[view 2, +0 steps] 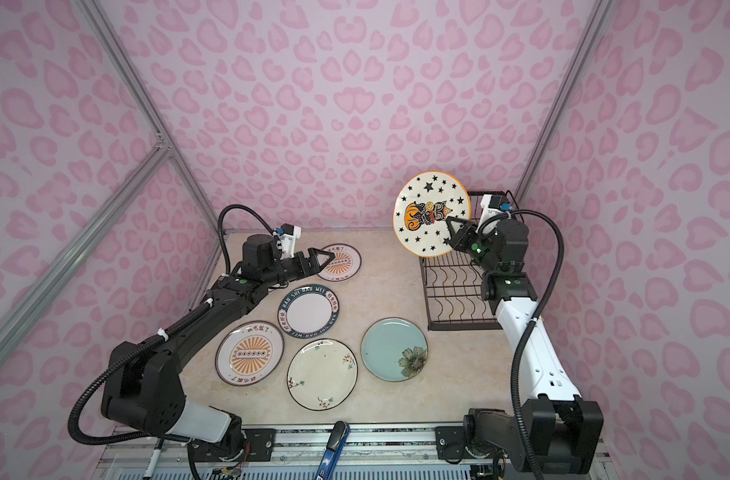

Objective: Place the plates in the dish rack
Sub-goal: 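Lift the upright plate with the right gripper above the dish rack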

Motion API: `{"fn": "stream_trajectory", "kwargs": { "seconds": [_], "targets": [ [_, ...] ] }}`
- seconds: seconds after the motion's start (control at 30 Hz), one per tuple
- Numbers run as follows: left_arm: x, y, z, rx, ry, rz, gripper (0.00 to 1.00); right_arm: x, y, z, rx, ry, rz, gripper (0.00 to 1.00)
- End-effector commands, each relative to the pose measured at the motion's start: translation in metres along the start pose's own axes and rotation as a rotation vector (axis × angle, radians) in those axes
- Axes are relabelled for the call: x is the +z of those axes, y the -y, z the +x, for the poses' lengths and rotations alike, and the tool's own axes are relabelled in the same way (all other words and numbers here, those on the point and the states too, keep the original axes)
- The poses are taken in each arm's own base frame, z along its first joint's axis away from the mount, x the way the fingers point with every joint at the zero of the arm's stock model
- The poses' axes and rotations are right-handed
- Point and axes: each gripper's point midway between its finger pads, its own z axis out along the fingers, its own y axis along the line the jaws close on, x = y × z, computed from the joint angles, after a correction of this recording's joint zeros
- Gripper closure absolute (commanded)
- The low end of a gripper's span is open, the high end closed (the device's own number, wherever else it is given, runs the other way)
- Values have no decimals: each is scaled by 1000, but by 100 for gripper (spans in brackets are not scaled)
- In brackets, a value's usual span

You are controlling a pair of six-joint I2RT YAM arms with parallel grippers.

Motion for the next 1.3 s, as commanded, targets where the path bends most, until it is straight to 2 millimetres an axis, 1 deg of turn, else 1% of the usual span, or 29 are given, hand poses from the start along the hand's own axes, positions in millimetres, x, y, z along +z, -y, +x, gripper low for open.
{"fn": "stream_trajectory", "kwargs": {
  "seconds": [0.0, 0.13, 0.33, 0.43, 0.47, 0.5, 0.67, 0.87, 1.07, 1.27],
  "targets": [
    [-6, 5, -5, 42, 15, -9, 3, -14, -9, -42, -87, 115, -25, 100],
    [-10, 4, -4, 54, 17, -24, 3, -22, 2, -65, -135, 141, 38, 100],
    [-10, 2, -3, 57, 16, -34, 3, -30, 21, -98, -212, 175, 142, 100],
    [-12, 2, -4, 61, 20, -38, 3, -34, 33, -115, -243, 190, 199, 100],
    [-13, 2, -3, 62, 21, -39, 3, -34, 40, -117, -246, 184, 217, 100],
    [-13, 2, -3, 62, 23, -39, 3, -38, 38, -128, -265, 202, 223, 100],
    [-13, 0, -5, 60, 29, -47, 3, -45, 61, -150, -314, 221, 308, 100],
    [-13, -1, -2, 47, 43, -40, 3, -45, 81, -176, -362, 232, 366, 100],
    [-14, -5, 2, 49, 42, -51, 3, -38, 91, -190, -432, 219, 410, 100],
    [-13, -8, 6, 50, 35, -53, 3, -26, 97, -196, -476, 210, 421, 100]
  ]
}}
